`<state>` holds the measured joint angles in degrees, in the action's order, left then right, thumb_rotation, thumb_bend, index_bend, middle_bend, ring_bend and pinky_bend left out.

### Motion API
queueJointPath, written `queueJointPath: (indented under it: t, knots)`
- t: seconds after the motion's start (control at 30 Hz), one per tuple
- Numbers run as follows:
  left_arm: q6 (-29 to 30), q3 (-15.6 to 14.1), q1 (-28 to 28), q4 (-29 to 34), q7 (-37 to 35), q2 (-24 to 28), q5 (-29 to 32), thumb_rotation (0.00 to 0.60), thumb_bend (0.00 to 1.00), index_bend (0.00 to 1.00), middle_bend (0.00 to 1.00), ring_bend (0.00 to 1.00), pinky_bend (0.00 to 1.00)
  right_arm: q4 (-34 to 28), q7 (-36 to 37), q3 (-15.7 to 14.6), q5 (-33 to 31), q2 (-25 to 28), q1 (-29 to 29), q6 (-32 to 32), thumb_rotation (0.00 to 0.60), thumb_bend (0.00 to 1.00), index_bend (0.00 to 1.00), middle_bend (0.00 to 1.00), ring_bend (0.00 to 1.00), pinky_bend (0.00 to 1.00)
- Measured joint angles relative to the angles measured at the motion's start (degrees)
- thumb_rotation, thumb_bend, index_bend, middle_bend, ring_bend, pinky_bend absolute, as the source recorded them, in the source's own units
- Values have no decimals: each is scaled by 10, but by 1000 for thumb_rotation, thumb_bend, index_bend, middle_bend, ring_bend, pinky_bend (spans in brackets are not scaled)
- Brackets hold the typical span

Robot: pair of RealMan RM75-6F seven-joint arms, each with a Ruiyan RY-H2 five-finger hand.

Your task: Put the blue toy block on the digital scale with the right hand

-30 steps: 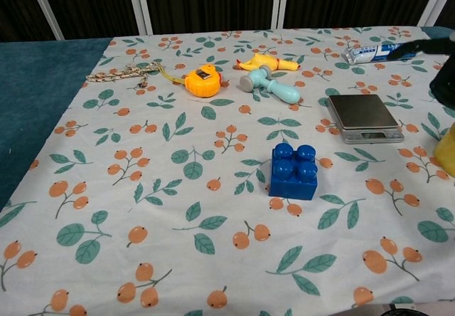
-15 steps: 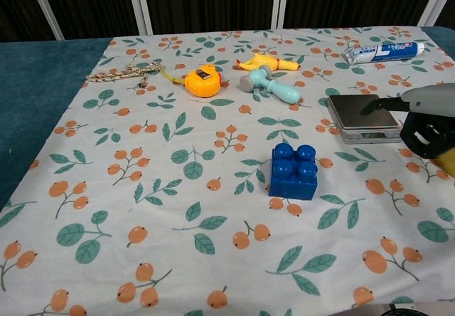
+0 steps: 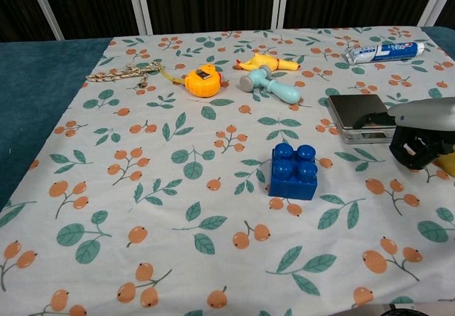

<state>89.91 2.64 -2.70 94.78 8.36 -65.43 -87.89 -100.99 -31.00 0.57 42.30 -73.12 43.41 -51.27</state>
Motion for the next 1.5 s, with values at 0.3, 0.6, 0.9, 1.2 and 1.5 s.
queueJointPath:
  t: [0.3, 0.6, 0.9, 1.2, 1.5]
  knots:
    - [1, 0, 0, 0, 2, 0, 0, 600, 293, 36, 60, 10, 35, 12, 2, -6, -7, -7, 5, 7, 600, 716, 84, 734, 756, 775]
    - [1, 0, 0, -1, 2, 0, 0, 600, 293, 36, 60, 10, 35, 12, 1, -10, -6, -11, 7, 4, 600, 717, 84, 732, 755, 775]
    - [1, 1, 0, 0, 4, 0, 0, 600, 293, 36, 60, 10, 35, 13, -1, -11, -12, -17, 13, 4, 600, 717, 85, 731, 755, 775]
    - [0, 1, 0, -1, 5, 0, 1, 600, 293, 36, 60, 10, 35, 19, -6, -13, -24, -23, 19, 5, 600, 717, 84, 731, 755, 775]
    - [1, 1, 0, -2, 6, 0, 0, 600, 293, 36, 60, 10, 35, 22, -12, -22, -29, -24, 24, 11, 600, 717, 230, 731, 755, 774]
